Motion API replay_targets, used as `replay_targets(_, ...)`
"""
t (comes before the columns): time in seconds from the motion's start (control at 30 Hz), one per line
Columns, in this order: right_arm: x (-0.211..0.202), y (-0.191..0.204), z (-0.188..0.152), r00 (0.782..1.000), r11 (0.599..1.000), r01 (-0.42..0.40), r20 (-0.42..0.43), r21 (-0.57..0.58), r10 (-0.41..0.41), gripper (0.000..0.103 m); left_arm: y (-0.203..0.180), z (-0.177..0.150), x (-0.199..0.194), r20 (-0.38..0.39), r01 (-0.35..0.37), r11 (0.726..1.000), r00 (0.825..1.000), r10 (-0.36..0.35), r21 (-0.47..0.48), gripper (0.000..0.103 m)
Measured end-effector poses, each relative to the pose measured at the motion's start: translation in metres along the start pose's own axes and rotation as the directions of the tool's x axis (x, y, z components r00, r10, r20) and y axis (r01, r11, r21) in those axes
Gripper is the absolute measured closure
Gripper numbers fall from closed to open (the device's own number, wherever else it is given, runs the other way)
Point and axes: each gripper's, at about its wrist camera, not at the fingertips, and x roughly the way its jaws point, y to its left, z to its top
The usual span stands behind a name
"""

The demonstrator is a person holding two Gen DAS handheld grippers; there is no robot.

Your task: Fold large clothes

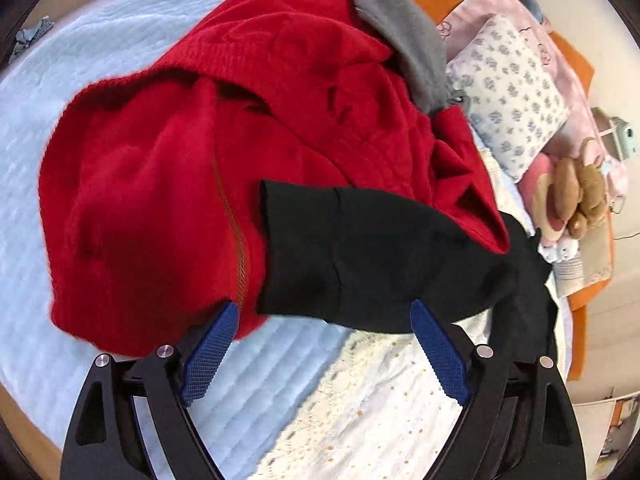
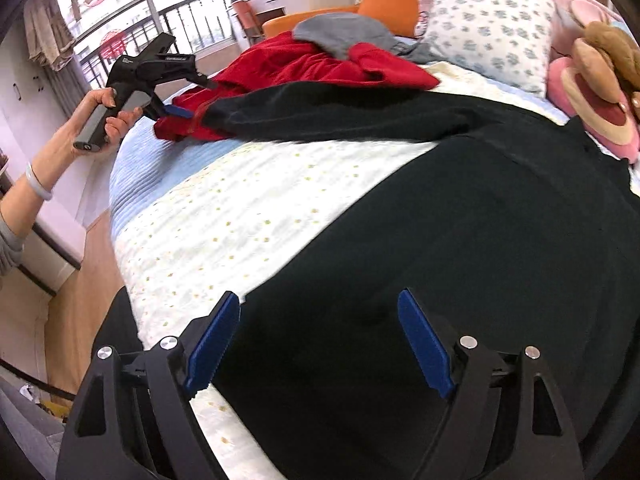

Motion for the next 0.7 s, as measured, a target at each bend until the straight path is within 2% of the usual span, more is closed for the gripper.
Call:
replay_targets(0.07, 0.002, 0.004, -0.001, 1.000, 1.000, 0.000, -0.006, -0.005, 0.000, 0.022, -0.004, -0.010, 0.009, -0.025, 0.098, 0.994, 0.995, -0.099, -0.040, 0.014)
replay_targets(0.1, 0.001, 0.006, -0.001, 1.000, 1.000, 0.004, -0.006, -0.008, -0.004, 0.022, -0.009, -0.011, 0.013, -0.028, 0.101, 0.994, 0.994, -0.102, -0.035, 0.014)
replay_targets(0.17, -0.002, 0.008, -0.003, 1.000, 1.000, 0.010, -0.002, -0.008, -0.010, 0.022, -0.018, -0.015, 0.023, -0.022, 0.068, 0.998, 0.997, -0.068, -0.004, 0.014)
replay_targets(0.27, -0.008, 0.006, -0.008, 1.000, 1.000, 0.019, 0.003, 0.002, -0.019, 0.021, -0.023, -0.006, 0.045, -0.042, 0.071, 0.997, 0.996, -0.073, -0.040, 0.014)
replay_targets(0.4, -0.016, -0.003, -0.014, 0.999, 0.999, 0.040, 0.006, 0.021, -0.040, 0.021, -0.016, 0.000, 0.069, -0.073, -0.035, 0.998, 0.997, 0.031, -0.048, 0.015)
replay_targets(0.5, -0.020, -0.011, -0.019, 0.999, 0.998, 0.043, 0.008, 0.042, -0.043, 0.020, -0.011, 0.000, 0.075, -0.038, -0.084, 0.995, 0.996, 0.082, -0.052, 0.021)
replay_targets(0.57, -0.019, -0.015, -0.022, 0.999, 0.998, 0.041, 0.000, 0.054, -0.041, 0.020, -0.008, -0.002, 0.073, -0.006, -0.096, 0.993, 0.995, 0.096, -0.072, 0.028)
replay_targets(0.6, -0.019, -0.015, -0.023, 0.999, 0.998, 0.040, -0.002, 0.055, -0.040, 0.020, -0.008, -0.002, 0.071, 0.003, -0.101, 0.993, 0.995, 0.101, -0.069, 0.039)
replay_targets(0.63, -0.018, -0.016, -0.025, 0.999, 0.998, 0.037, -0.006, 0.054, -0.036, 0.020, -0.010, -0.002, 0.069, 0.011, -0.100, 0.994, 0.995, 0.100, -0.052, 0.068)
replay_targets(0.7, -0.018, -0.015, -0.028, 0.999, 0.998, 0.036, -0.010, 0.047, -0.035, 0.020, -0.016, 0.001, 0.069, -0.015, -0.085, 0.995, 0.996, 0.085, -0.046, 0.072)
